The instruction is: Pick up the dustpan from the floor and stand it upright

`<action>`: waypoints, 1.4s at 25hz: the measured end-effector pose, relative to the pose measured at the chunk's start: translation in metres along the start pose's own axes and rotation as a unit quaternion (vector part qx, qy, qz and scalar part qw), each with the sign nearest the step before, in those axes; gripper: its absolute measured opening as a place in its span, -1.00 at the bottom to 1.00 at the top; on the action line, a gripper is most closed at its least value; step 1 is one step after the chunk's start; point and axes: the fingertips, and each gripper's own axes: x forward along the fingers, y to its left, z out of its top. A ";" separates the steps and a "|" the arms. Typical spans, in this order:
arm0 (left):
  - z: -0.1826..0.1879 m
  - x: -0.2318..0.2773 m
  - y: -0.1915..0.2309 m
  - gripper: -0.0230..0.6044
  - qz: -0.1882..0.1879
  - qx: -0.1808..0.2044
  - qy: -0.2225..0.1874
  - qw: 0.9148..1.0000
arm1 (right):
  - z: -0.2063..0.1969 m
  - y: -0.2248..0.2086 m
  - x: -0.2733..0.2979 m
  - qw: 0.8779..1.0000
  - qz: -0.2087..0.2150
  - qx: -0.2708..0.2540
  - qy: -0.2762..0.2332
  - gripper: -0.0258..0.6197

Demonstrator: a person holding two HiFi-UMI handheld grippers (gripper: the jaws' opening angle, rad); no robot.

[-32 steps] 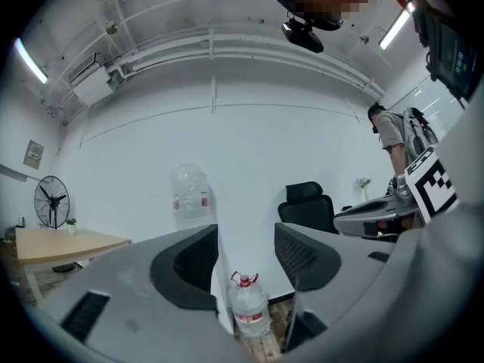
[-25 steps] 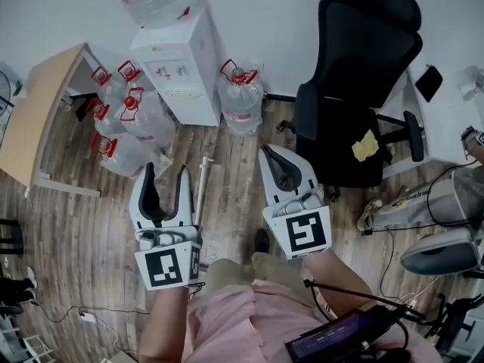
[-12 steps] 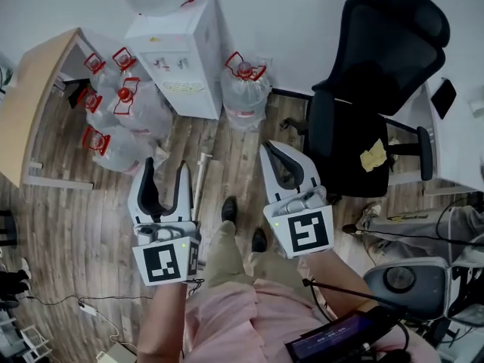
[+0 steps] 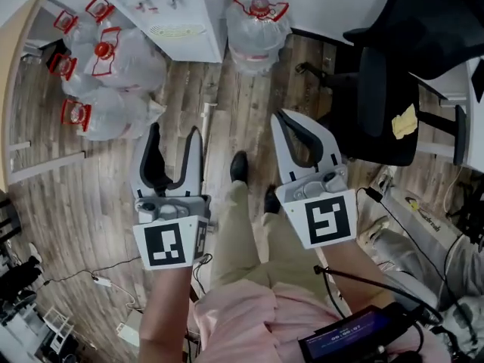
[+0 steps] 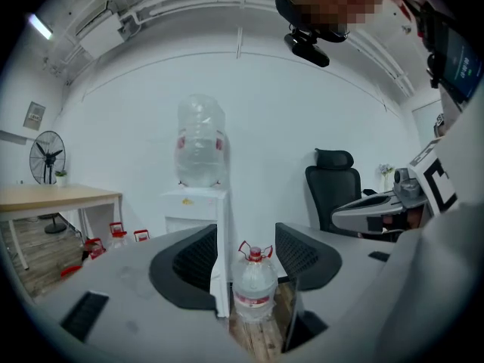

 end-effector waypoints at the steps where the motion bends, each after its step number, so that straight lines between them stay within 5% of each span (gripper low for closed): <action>1: -0.012 0.009 0.004 -0.16 -0.004 0.001 0.006 1.000 | -0.011 0.000 0.008 1.000 0.002 0.002 0.006 -0.92; 15: -0.201 0.091 0.017 -0.10 -0.065 -0.019 0.096 0.993 | -0.164 0.009 0.083 0.996 0.002 0.053 0.068 -0.92; 35: -0.420 0.171 0.052 -0.03 -0.078 -0.016 0.190 0.978 | -0.316 0.012 0.157 0.990 0.035 0.075 0.118 -0.92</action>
